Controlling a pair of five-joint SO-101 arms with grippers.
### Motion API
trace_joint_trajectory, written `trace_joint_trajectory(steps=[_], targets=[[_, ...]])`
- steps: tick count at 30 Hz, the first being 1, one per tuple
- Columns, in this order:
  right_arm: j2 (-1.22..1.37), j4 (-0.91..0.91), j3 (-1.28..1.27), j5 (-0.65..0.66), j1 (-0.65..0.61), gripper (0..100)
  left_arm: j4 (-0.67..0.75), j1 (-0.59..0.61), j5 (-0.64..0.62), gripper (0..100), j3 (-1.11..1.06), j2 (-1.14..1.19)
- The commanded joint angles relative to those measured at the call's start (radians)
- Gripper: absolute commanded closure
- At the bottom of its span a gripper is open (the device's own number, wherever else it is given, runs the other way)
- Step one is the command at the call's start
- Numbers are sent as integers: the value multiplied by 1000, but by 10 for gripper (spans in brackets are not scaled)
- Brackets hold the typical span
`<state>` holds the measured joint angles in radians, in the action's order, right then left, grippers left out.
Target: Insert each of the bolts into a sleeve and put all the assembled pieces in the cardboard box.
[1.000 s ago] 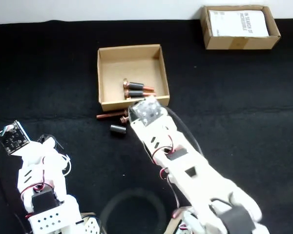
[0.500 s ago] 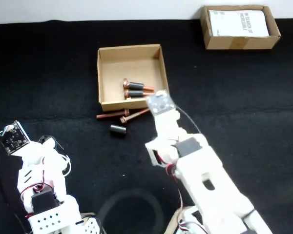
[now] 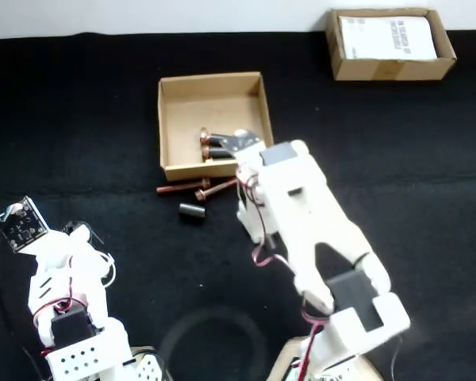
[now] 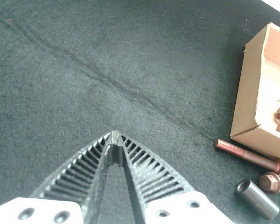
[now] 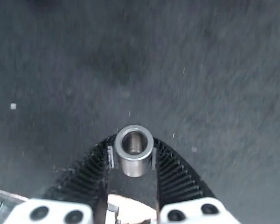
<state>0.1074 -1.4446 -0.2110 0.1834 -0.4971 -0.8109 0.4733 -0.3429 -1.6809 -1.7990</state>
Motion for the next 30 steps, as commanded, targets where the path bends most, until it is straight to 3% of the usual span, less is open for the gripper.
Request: trace_joint_trajectory(steps=[1,7,13,25,30], targets=[[24,42,65,9,8,991,-3,-16,6,991,-15,5],[71,124,67,8,-1,982,-3,-18,8,991,-15,1],[145,133,68,14,-28,822,-32,-42,9,991,-15,-5],[159,134,76,15,-33,822,-32,-42,9,991,-15,-5],[163,213,71,15,-36,822,-32,-41,9,991,-15,-5]])
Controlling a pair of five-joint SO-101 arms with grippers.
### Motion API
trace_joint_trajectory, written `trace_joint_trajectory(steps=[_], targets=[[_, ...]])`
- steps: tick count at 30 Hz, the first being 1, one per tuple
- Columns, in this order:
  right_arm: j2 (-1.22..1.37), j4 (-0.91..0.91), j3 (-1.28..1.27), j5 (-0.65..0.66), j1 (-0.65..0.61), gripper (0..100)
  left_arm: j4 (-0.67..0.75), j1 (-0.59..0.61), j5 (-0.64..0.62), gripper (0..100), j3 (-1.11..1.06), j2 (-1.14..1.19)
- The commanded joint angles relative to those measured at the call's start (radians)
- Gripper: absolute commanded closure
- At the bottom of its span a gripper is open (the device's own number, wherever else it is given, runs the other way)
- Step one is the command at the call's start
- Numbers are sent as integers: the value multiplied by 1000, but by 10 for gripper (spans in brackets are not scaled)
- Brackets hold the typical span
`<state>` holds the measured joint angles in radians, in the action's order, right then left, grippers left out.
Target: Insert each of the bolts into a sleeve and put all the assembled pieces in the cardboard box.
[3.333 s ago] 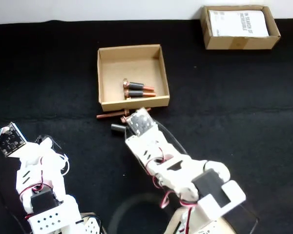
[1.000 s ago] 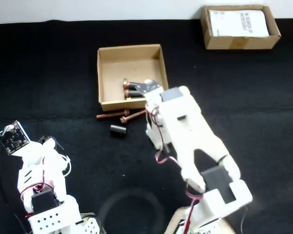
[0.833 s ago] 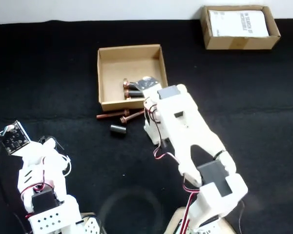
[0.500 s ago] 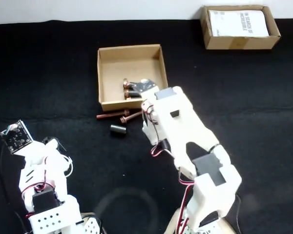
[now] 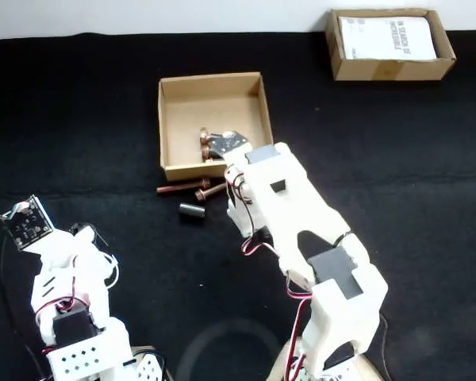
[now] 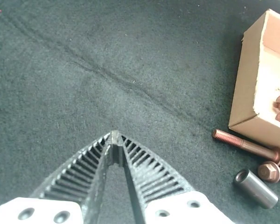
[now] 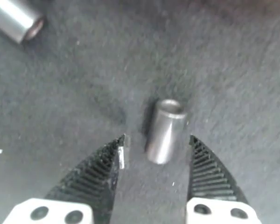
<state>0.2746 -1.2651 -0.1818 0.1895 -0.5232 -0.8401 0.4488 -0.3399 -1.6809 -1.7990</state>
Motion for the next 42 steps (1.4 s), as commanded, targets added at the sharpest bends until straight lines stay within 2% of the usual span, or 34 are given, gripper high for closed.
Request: trace_joint_trajectory(steps=[1,9,15,21,26,42], targets=[[-4,47,45,9,-10,822,-3,-16,6,991,-15,-5],[1,102,21,3,-12,824,-3,-16,6,991,-15,-5],[-2,185,-102,3,-10,931,-3,-16,6,991,-15,-5],[-8,191,-116,8,-12,926,-8,-18,6,991,-15,-5],[-2,191,-124,9,-12,871,-8,-18,6,991,-15,-5],[62,185,-128,9,-7,872,-8,-18,6,991,-15,-7]])
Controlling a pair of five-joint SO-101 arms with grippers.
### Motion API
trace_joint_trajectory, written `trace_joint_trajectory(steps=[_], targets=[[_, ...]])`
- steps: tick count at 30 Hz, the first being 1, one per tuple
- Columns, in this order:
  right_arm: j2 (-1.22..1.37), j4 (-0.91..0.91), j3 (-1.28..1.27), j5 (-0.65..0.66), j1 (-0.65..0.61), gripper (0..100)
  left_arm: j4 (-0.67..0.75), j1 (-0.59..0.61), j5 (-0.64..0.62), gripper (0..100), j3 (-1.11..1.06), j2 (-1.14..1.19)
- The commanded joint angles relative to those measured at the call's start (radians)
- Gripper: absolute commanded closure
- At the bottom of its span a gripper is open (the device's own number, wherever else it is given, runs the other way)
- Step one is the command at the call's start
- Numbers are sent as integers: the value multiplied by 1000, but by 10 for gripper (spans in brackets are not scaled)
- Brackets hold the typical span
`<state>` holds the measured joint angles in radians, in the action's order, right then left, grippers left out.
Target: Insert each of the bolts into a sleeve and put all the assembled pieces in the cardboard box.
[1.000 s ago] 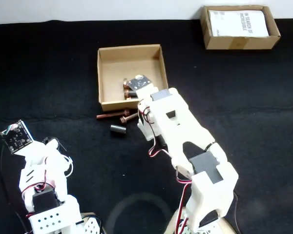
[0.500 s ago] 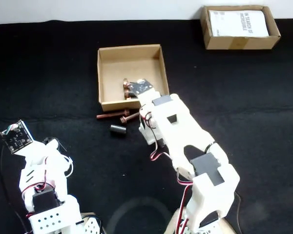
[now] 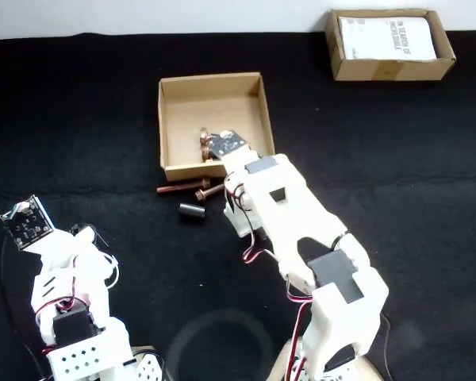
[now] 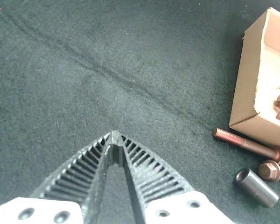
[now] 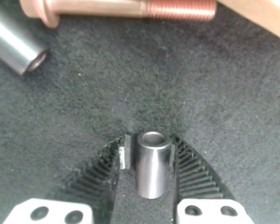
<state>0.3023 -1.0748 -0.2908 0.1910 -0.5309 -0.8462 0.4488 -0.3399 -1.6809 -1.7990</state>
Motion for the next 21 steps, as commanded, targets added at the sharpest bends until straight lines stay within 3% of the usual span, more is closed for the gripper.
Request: trace_joint_trajectory(steps=[1,7,11,21], targets=[[44,-5,-19,8,1,872,-2,-18,6,991,-15,-7],[76,2,-12,8,-2,876,-2,-18,6,991,-15,-7],[76,4,-10,0,2,997,-2,-18,6,991,-15,-7],[-110,-56,-7,0,39,992,-2,-19,0,991,-15,-7]])
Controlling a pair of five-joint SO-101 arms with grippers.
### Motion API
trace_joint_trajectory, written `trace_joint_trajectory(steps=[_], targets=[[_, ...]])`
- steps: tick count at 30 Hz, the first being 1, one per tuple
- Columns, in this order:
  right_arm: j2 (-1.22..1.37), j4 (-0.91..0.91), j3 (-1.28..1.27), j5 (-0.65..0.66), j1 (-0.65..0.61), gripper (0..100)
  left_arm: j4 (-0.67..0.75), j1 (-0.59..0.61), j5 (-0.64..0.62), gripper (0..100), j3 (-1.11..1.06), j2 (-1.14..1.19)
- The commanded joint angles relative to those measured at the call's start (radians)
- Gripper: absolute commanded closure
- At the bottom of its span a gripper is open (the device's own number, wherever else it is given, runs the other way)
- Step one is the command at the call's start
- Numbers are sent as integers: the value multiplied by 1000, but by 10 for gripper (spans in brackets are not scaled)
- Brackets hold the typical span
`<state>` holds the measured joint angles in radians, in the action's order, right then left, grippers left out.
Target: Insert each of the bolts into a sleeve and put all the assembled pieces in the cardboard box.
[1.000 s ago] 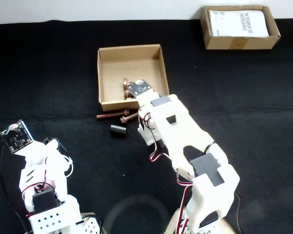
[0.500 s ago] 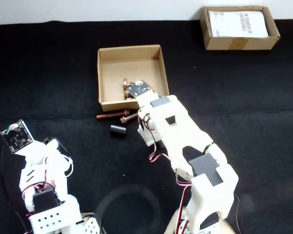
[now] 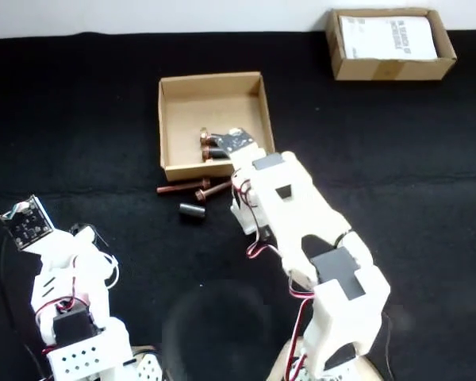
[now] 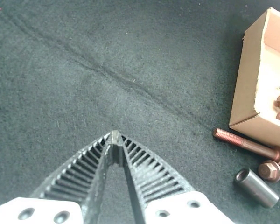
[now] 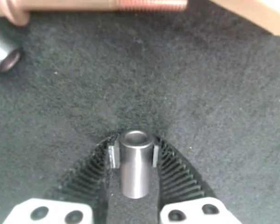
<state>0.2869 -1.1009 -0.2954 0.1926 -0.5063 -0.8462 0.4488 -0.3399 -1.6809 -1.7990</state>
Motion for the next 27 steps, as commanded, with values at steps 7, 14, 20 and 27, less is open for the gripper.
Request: trace_joint_trajectory(steps=[7,14,20,27], targets=[[-390,-140,-2,2,44,992,-41,-27,0,991,-15,4],[-584,-294,-12,0,50,992,-101,-77,-2,991,56,5],[-702,-374,-15,-2,90,992,-235,-274,-3,991,406,65],[-799,-438,-58,-3,130,992,-241,-341,-78,991,717,581]])
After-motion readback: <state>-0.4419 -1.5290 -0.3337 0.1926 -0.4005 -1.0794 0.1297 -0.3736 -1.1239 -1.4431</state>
